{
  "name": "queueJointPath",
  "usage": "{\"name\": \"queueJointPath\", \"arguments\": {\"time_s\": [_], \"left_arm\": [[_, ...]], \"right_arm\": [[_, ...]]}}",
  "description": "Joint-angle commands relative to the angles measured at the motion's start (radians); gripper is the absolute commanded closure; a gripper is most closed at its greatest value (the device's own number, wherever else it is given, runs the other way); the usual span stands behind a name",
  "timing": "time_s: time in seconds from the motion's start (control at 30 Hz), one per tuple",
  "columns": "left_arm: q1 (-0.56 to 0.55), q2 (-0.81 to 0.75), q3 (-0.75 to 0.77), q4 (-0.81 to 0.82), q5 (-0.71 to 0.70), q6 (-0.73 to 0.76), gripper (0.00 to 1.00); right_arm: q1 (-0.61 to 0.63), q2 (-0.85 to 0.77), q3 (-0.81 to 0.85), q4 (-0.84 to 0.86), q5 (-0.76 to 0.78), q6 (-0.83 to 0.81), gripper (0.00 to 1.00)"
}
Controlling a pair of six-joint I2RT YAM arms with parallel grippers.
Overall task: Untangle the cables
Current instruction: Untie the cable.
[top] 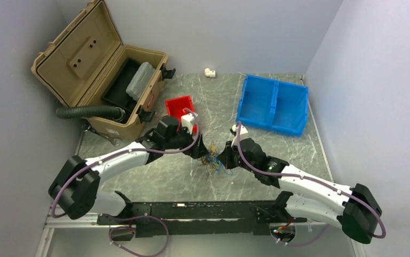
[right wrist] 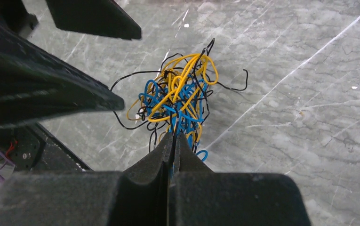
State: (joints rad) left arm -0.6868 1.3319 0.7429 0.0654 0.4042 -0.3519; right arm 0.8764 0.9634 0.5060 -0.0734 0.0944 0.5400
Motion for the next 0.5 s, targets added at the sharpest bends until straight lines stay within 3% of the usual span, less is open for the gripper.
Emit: {"name": "queueJointPath", "arguments": {"time_s": [0.0,0.17,0.23,0.27,0.4,0.47], "left_arm": [[-0.044,0.049,0.059,0.05,0.042,0.036,0.17],[-0.071,0.104,0.082,0.054,0.054,0.033,0.22],[-0.075,0.122,0.081,0.07,0.064,0.024,0.29],[-0.075,0.129,0.079,0.079,0.065,0.019,0.37],[-0.073,0.17,0.094,0.076,0.042,0.001,0.98],[-0.073,0.177,0.096,0.07,0.03,-0.006,1.0]], "right_arm": [[-0.002,0.009,0.051,0.053,-0.022,0.028,1.0],[-0.001,0.012,0.051,0.067,-0.042,0.042,1.0],[-0.001,0.01,0.051,0.067,-0.047,0.046,1.0],[-0.002,0.009,0.051,0.067,-0.052,0.048,1.0],[-0.002,0.008,0.053,0.067,-0.053,0.052,1.0],[-0.001,0.005,0.062,0.036,-0.019,0.061,1.0]]}}
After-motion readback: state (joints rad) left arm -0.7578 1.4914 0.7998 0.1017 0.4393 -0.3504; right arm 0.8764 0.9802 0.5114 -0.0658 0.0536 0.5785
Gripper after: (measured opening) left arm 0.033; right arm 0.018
